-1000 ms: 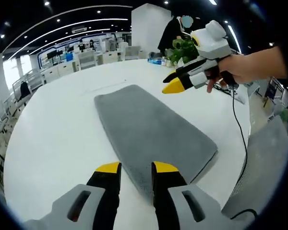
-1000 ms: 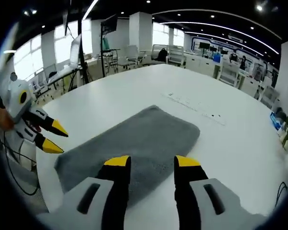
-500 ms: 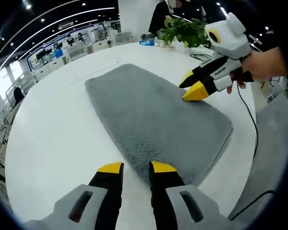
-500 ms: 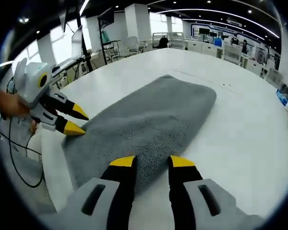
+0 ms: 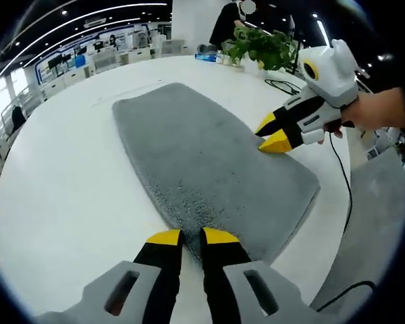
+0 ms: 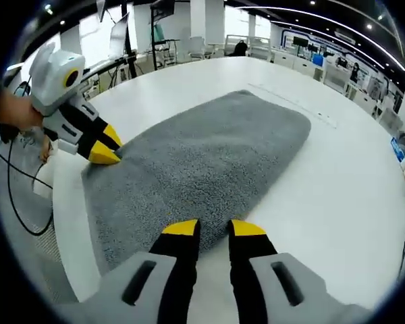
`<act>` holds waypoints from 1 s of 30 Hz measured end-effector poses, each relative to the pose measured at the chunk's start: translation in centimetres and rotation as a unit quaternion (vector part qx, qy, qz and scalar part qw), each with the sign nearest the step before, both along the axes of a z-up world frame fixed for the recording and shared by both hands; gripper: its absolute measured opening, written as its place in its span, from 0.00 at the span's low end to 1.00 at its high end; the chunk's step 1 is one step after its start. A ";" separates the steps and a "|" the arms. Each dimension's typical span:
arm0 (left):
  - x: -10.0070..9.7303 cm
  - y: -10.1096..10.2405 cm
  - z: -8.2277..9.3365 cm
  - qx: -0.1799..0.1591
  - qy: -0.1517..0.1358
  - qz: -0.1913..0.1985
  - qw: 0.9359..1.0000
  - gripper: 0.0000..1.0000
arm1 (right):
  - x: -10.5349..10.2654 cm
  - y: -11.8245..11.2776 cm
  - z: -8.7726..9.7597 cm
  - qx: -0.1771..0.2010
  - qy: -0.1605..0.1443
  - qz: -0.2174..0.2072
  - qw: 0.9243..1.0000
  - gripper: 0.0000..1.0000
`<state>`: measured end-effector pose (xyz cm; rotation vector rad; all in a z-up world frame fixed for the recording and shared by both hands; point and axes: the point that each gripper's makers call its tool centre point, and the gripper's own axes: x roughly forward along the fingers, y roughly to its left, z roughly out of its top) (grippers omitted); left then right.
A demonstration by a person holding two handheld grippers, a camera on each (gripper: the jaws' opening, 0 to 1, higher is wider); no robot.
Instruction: Fold the towel on the table until its edges align and the towel forms a compact rectangular stack.
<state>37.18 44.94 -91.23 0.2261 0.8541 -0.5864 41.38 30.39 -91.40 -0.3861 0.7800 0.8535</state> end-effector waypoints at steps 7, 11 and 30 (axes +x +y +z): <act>-0.1 -2.0 -0.1 -0.015 0.001 -0.005 1.000 0.11 | -0.2 -2.0 0.0 0.003 0.002 -0.008 1.000 0.15; -0.2 -3.3 -0.1 -0.021 0.002 -0.006 1.000 0.11 | -0.6 -3.5 0.0 -0.003 -0.003 -0.006 1.000 0.15; -0.7 -9.9 -0.2 -0.010 0.003 -0.017 1.000 0.10 | -0.9 -9.8 0.1 -0.003 -0.004 -0.009 1.000 0.15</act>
